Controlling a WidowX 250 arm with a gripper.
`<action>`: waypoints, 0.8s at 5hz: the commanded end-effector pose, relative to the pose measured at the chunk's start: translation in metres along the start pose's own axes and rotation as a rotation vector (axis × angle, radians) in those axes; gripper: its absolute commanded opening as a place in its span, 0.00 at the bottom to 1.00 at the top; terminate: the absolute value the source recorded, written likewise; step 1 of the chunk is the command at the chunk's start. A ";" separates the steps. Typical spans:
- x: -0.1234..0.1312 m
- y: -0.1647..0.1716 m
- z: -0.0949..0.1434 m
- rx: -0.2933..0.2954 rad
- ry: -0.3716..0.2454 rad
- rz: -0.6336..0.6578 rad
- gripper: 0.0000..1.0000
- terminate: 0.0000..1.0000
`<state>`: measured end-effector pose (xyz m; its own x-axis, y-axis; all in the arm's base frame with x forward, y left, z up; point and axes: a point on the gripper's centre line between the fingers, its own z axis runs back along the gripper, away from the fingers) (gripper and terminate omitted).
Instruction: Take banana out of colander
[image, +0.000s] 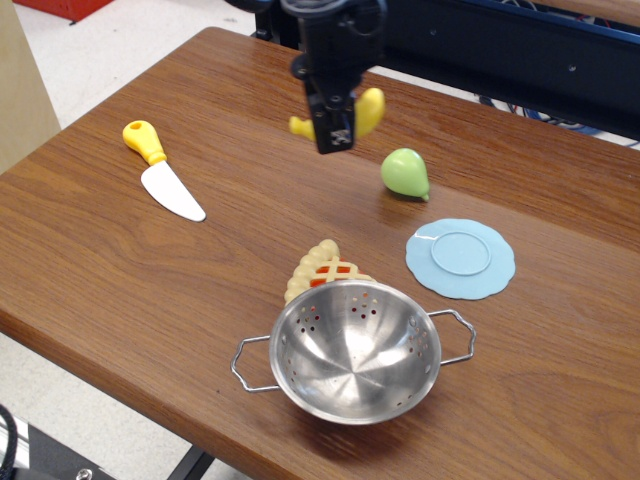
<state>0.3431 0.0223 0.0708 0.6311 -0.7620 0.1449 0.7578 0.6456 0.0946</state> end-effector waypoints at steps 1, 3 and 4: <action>-0.040 0.035 0.003 0.060 0.000 0.031 0.00 0.00; -0.069 0.053 -0.011 0.072 0.054 0.047 0.00 0.00; -0.079 0.055 -0.014 0.062 0.079 0.051 0.00 0.00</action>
<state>0.3431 0.0968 0.0311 0.6843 -0.7276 0.0479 0.7214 0.6851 0.1011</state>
